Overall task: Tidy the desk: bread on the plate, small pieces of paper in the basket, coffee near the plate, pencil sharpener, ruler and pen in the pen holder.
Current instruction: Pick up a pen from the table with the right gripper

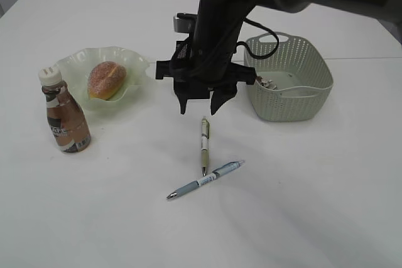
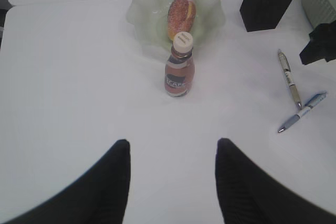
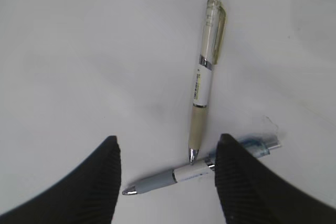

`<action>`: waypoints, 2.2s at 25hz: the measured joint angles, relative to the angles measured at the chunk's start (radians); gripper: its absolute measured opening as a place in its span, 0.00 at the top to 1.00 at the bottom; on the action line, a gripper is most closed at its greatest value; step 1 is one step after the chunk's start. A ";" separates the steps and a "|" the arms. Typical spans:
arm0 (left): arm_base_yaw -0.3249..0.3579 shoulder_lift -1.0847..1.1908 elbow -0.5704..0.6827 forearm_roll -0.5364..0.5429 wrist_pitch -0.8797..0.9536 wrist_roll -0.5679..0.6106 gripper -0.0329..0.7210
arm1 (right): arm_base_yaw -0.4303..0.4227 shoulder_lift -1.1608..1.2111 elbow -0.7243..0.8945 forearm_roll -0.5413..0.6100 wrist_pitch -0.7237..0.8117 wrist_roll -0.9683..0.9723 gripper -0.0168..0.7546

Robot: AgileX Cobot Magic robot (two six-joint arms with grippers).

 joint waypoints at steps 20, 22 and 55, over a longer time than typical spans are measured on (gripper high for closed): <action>0.000 0.000 0.042 -0.007 0.000 0.000 0.46 | 0.004 0.151 -0.014 -0.070 0.002 0.067 0.40; 0.000 0.000 0.042 -0.012 0.000 0.000 0.46 | 0.004 0.153 -0.014 -0.070 0.002 0.067 0.40; 0.000 0.000 0.043 -0.044 0.000 0.000 0.46 | 0.004 0.268 -0.124 -0.069 0.002 0.071 0.40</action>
